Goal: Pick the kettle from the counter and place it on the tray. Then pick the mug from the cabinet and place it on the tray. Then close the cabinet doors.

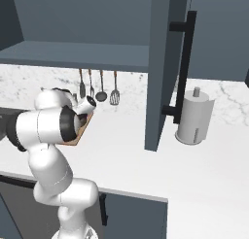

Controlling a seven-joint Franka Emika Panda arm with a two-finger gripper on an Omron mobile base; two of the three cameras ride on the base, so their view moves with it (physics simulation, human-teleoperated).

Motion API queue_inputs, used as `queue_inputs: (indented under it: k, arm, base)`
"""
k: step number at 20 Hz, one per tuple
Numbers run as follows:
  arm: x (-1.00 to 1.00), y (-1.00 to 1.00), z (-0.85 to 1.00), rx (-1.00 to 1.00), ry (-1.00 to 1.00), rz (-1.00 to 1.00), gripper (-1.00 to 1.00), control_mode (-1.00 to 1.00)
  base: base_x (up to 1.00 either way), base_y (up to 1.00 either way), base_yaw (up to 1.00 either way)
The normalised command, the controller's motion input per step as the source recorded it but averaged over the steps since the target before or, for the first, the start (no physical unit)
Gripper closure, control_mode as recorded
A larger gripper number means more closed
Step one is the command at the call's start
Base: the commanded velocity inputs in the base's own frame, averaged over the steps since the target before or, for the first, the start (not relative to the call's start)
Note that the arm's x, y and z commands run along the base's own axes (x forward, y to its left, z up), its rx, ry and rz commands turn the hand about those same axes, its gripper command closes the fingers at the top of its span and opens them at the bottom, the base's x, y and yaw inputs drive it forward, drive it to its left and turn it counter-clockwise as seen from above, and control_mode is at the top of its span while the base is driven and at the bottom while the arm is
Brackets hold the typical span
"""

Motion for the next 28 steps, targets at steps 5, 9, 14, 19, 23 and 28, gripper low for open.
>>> queue_inputs:
  k: [5, 9, 14, 19, 23, 28]
  arm:
    - [0.35, 0.02, -0.28, 0.0, 0.0, 0.0, 1.0, -1.0]
    - [0.3, 0.02, -0.28, 0.0, 0.0, 0.0, 1.0, -1.0]
    - [0.16, 0.01, -0.31, 0.0, -0.04, 0.0, 1.0, -1.0]
    - [-0.01, 0.0, -0.43, 0.0, -0.05, 0.0, -1.0, -1.0]
    - [-0.18, -0.03, -0.24, 0.0, 0.0, 0.0, -1.0, -1.0]
    - [-0.06, -0.09, -0.13, 0.0, 0.0, 0.0, -1.0, -1.0]
  base:
    - [0.0, 0.0, 0.0]
    - [0.0, 0.0, 0.0]
    - [0.0, 0.0, 0.0]
    - [0.0, 0.0, 0.0]
    - [0.0, 0.0, 0.0]
    - [0.0, 0.0, 0.0]
